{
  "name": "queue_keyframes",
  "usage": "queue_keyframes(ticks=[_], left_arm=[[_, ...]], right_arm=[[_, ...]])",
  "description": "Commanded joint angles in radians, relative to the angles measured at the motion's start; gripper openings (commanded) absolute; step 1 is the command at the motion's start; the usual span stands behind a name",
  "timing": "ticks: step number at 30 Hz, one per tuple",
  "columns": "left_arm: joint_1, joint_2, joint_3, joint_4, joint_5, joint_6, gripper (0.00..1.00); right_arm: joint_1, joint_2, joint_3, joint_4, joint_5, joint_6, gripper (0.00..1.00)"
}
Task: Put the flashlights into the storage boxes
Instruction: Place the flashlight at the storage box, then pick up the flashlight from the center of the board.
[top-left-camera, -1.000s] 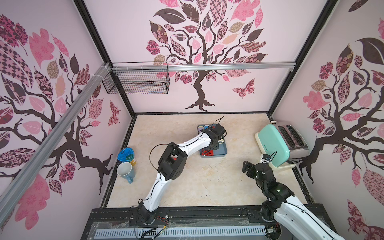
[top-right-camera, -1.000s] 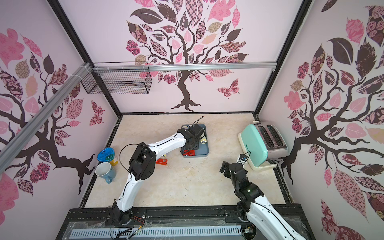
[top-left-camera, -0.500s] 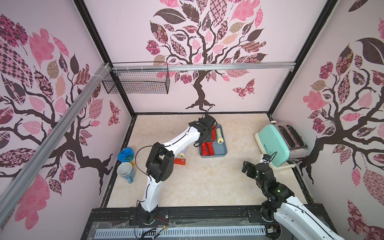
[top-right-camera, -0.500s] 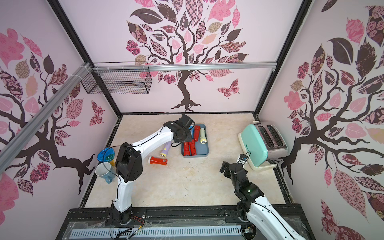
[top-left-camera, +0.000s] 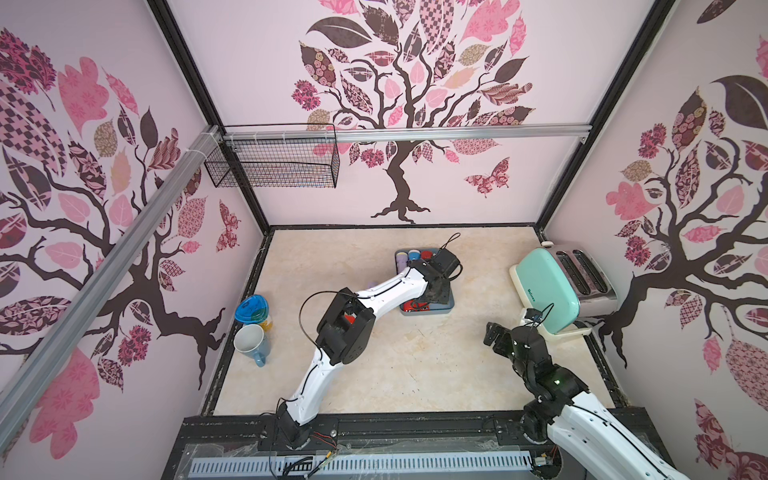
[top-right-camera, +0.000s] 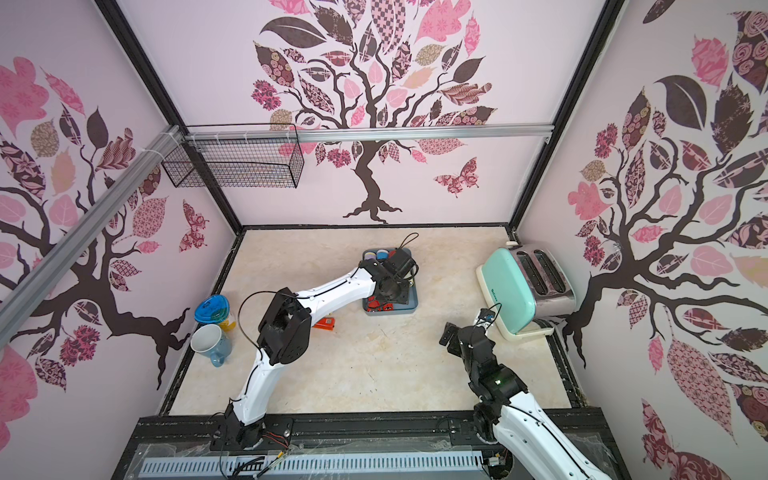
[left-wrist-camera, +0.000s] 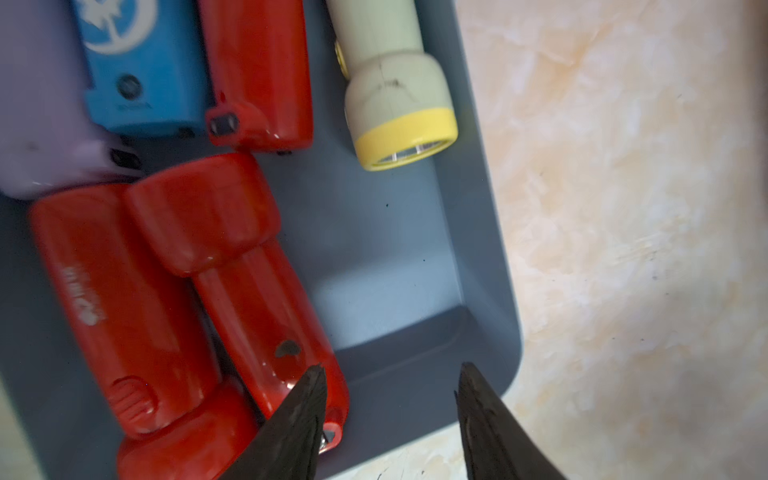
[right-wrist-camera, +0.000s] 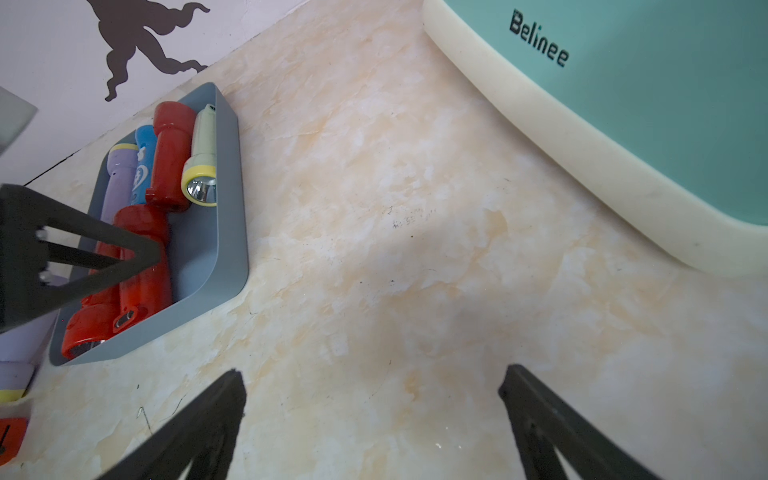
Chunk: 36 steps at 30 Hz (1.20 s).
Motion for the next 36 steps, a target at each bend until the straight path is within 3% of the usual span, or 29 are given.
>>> queue_keyframes(ticks=[1, 6, 16, 19, 22, 25, 29, 31, 36], left_arm=[[0.028, 0.036, 0.06, -0.041, -0.017, 0.025, 0.54], [0.046, 0.025, 0.035, -0.073, -0.044, 0.029, 0.54], [0.058, -0.143, -0.009, -0.068, -0.033, -0.003, 0.55], [0.095, -0.271, -0.134, -0.06, -0.031, -0.015, 0.55], [0.174, -0.461, -0.354, -0.018, -0.049, -0.021, 0.56], [0.287, -0.657, -0.61, 0.011, -0.115, -0.034, 0.57], [0.479, -0.822, -0.832, -0.016, -0.177, -0.06, 0.57], [0.501, -0.862, -0.886, -0.055, -0.273, -0.121, 0.57], [0.497, -0.903, -0.967, -0.047, -0.322, -0.187, 0.6]], right_arm=[[-0.001, 0.001, -0.008, 0.001, -0.002, -0.01, 1.0], [-0.002, 0.002, -0.008, 0.001, -0.004, -0.011, 1.0], [-0.002, 0.009, -0.003, 0.001, -0.001, -0.011, 1.0], [-0.002, 0.008, 0.004, -0.005, -0.007, -0.016, 1.0], [-0.001, 0.017, 0.034, -0.016, -0.052, -0.029, 1.0], [-0.003, 0.07, 0.113, -0.041, -0.097, -0.021, 1.0], [-0.001, 0.23, 0.234, -0.02, -0.18, -0.003, 1.0], [0.0, 0.317, 0.304, -0.019, -0.209, 0.003, 1.0], [0.06, 0.485, 0.473, -0.025, -0.207, 0.063, 1.0]])
